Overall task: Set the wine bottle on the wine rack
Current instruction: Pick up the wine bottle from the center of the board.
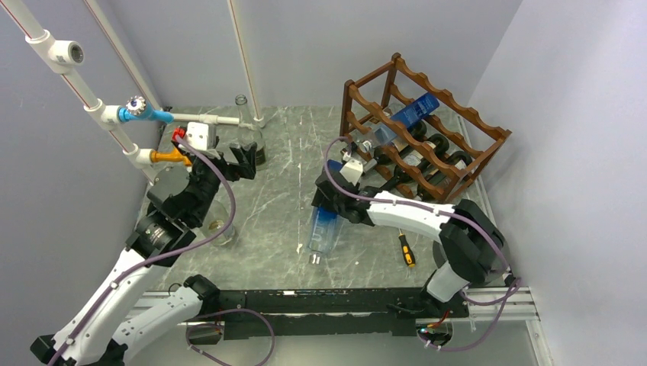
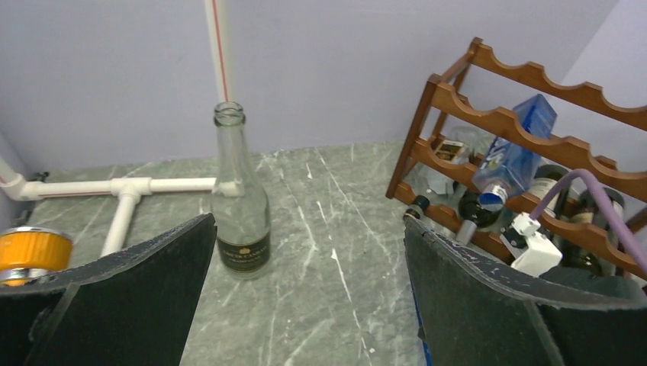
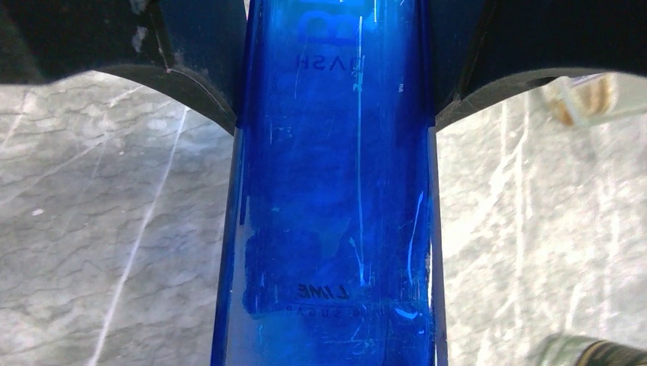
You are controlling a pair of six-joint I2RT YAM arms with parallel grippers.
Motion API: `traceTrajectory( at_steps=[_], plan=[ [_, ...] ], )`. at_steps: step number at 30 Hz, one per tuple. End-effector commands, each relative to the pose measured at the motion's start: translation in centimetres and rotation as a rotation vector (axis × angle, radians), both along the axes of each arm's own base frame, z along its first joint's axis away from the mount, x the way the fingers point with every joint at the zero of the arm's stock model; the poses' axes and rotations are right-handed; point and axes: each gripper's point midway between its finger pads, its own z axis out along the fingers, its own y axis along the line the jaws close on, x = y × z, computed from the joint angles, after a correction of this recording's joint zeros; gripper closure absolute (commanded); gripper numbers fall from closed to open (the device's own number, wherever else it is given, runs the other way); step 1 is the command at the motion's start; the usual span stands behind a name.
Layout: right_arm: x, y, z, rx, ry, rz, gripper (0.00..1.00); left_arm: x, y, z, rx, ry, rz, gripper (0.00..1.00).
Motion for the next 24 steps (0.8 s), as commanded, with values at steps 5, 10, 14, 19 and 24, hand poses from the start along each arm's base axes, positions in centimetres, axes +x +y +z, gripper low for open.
traceTrajectory(
  at_steps=[5, 10, 14, 19, 24],
  plan=[
    [1.4, 2.6, 10.4, 0.31, -0.207, 0.06, 1.0, -0.1, -2.5, 1.1, -0.034, 0.017, -0.114, 0.0],
    [2.1, 1.7, 12.6, 0.342, -0.236, 0.067, 1.0, 0.3, -3.1, 0.5, -0.021, 0.038, -0.129, 0.0],
    [2.9, 0.1, 15.2, 0.355, -0.287, 0.033, 1.0, 0.7, -4.2, -0.1, -0.016, 0.066, -0.167, 0.01],
    [3.6, -2.1, 18.4, 0.35, -0.372, -0.027, 1.0, 0.8, -6.4, -1.0, -0.025, 0.115, -0.256, 0.01],
    [3.9, -3.9, 20.1, 0.347, -0.408, -0.09, 1.0, 0.6, -8.5, -2.2, -0.074, 0.194, -0.335, 0.0]
  ],
)
